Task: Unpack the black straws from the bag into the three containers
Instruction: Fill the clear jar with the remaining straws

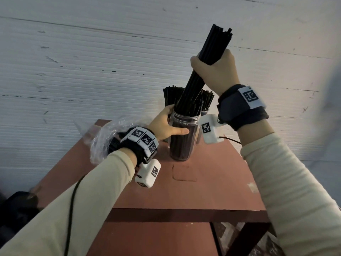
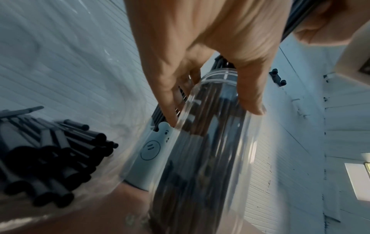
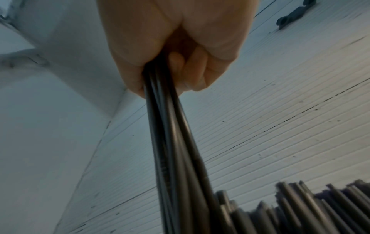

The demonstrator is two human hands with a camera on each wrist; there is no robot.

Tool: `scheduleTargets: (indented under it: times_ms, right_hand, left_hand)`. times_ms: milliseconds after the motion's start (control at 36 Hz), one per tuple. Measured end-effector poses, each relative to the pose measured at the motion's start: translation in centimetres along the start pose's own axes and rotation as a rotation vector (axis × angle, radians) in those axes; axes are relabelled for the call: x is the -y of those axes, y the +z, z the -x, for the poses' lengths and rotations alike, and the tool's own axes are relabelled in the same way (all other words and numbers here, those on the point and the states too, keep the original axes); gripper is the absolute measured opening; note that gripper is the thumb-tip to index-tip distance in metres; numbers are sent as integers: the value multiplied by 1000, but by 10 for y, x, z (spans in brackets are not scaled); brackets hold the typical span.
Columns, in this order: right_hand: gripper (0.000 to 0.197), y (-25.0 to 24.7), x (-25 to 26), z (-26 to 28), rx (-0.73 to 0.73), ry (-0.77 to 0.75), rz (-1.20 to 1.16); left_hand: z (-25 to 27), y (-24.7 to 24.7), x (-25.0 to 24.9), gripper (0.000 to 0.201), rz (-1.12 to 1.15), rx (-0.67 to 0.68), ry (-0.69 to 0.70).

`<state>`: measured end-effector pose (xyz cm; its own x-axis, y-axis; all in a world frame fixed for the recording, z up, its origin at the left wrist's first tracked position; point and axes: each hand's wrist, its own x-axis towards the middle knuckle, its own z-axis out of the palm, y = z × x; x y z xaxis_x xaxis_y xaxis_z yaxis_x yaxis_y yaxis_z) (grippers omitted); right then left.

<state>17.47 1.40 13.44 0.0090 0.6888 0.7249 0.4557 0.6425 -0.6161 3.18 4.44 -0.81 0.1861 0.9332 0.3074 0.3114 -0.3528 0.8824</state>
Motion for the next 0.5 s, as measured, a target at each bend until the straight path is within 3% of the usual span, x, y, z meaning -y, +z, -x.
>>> scheduleTargets:
  times_ms: [306, 417, 500]
  right_hand:
    - [28, 18, -26, -5, 125, 73, 172]
    - [28, 30, -42, 6, 246, 126, 281]
    - [35, 37, -50, 17, 306, 74, 378]
  left_hand:
    - [-8, -3, 7, 88, -19, 15, 46]
    - [-8, -3, 7, 91, -41, 22, 34]
    - [-9, -3, 7, 86, -62, 11, 35]
